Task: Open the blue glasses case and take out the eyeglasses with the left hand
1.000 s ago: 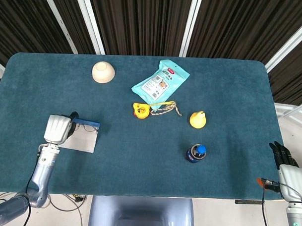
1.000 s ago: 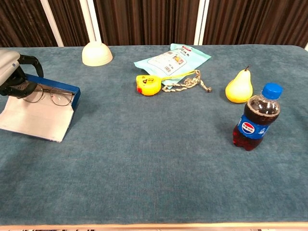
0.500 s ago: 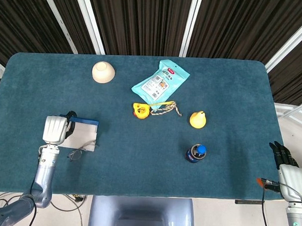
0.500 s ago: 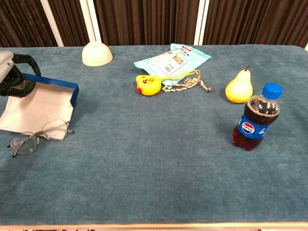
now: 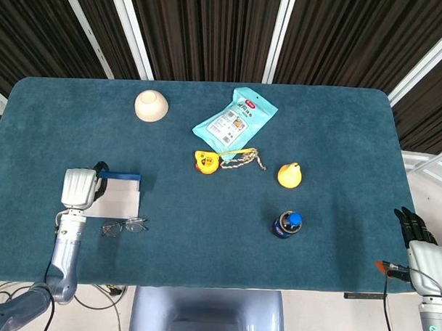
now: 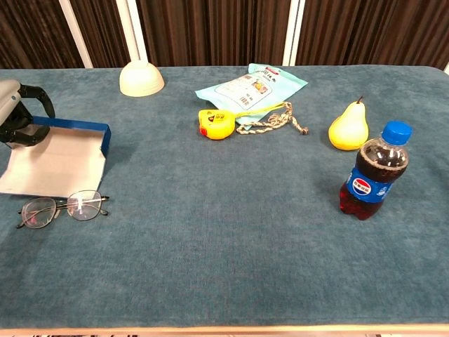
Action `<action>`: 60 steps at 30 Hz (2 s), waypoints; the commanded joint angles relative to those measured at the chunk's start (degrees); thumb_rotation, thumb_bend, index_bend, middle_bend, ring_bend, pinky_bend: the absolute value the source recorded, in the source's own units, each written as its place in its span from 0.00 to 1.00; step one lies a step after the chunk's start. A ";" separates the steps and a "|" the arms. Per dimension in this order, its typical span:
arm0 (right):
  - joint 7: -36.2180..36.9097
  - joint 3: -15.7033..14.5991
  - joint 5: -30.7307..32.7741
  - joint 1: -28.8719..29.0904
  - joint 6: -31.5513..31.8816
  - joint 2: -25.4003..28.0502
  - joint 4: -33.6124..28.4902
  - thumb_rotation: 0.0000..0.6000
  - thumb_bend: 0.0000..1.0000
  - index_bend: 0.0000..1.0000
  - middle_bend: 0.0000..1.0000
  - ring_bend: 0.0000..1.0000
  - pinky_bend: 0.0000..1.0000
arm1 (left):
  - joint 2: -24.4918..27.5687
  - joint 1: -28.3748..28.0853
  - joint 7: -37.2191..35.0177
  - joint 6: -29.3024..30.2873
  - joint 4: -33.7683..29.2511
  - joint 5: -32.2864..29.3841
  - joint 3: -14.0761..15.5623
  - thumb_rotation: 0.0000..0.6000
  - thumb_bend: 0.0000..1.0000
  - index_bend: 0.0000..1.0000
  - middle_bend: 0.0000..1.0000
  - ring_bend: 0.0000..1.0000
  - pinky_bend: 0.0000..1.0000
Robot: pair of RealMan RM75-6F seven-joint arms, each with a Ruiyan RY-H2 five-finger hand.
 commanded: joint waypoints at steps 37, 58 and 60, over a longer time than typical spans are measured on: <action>1.21 -0.23 -0.51 0.09 -0.34 0.38 -0.28 1.00 0.19 0.00 0.00 0.00 0.21 | 18.23 6.57 34.36 -4.11 -52.36 -20.96 4.92 1.00 0.31 0.45 1.00 0.98 1.00; 1.61 -0.30 -0.35 0.22 -0.77 0.60 -0.49 1.00 0.19 0.00 0.00 0.00 0.21 | 13.28 5.35 33.36 -3.79 -51.05 -22.90 4.49 1.00 0.37 0.49 1.00 0.98 1.00; 1.66 -0.30 -0.38 0.23 -0.76 0.61 -0.51 1.00 0.19 0.00 0.00 0.00 0.21 | 13.20 5.25 33.46 -3.77 -51.03 -23.21 4.43 1.00 0.37 0.49 1.00 0.98 1.00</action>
